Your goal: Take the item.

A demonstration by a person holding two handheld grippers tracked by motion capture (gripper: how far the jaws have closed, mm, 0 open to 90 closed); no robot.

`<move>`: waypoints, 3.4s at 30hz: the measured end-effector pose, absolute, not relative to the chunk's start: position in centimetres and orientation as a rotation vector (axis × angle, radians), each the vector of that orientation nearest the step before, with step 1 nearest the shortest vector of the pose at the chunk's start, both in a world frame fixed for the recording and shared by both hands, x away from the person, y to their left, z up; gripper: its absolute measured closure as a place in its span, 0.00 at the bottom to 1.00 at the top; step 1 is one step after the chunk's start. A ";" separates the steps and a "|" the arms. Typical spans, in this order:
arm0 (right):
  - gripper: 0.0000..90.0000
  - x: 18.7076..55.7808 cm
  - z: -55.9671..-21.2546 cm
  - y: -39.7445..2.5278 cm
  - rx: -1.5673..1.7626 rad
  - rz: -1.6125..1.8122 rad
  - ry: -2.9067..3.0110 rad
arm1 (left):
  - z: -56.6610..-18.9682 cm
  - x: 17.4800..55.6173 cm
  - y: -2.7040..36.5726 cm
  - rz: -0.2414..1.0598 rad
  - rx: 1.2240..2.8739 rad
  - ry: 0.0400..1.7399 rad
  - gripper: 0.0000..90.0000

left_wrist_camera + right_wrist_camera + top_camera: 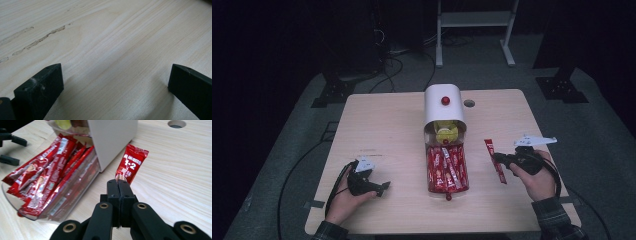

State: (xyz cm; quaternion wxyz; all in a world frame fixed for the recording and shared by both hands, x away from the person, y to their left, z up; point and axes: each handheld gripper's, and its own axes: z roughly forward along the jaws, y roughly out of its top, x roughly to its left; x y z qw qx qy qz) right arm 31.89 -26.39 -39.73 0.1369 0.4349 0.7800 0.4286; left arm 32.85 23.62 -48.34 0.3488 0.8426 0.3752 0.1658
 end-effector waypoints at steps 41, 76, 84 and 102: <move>0.98 35.1 -44.3 -29.9 1.427 1.064 2.216 | -48.3 32.8 23.6 0.429 2.184 0.973 0.00; 0.79 34.9 -45.1 -30.2 1.447 1.062 2.207 | -48.3 32.8 23.6 0.429 2.184 0.973 0.00; 0.63 34.2 -44.7 -30.5 1.422 1.059 2.177 | -48.3 32.8 23.6 0.429 2.184 0.973 0.00; 0.40 32.1 -45.5 -33.5 1.346 1.021 2.091 | -48.3 32.9 23.6 0.430 2.180 0.973 0.00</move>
